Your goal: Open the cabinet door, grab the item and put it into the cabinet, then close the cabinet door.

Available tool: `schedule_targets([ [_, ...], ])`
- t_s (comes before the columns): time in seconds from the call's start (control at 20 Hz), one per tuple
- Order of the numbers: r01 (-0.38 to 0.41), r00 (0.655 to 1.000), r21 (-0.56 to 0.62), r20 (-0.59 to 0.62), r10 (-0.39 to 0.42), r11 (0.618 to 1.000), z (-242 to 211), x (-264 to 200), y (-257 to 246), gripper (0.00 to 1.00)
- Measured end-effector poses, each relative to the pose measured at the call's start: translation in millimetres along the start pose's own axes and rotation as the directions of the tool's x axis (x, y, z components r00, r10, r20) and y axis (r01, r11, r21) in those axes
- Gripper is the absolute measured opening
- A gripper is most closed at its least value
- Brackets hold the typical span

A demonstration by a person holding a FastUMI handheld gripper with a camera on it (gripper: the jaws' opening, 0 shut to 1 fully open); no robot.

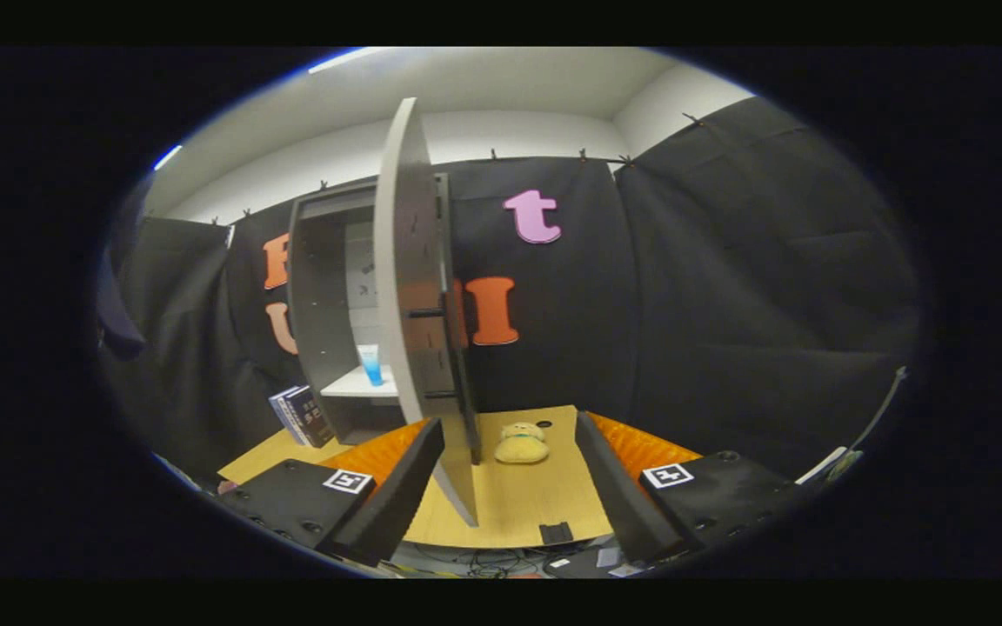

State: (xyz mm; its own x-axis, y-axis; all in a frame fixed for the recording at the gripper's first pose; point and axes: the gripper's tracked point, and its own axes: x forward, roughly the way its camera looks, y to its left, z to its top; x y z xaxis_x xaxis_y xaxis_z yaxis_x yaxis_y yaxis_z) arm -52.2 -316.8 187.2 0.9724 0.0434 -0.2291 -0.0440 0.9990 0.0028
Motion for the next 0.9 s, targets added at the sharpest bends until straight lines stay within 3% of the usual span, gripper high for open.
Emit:
schedule_targets([
  [0.1,0.026,1.0,0.01,-0.012,-0.026,1.0,-1,21,-12,0.96],
  [0.6,-0.022,0.998,-0.024,0.054,0.024,0.999,41,98,6,0.98],
  [0.9,0.056,0.997,-0.076,0.055,-0.052,0.996,43,101,9,0.96],
])
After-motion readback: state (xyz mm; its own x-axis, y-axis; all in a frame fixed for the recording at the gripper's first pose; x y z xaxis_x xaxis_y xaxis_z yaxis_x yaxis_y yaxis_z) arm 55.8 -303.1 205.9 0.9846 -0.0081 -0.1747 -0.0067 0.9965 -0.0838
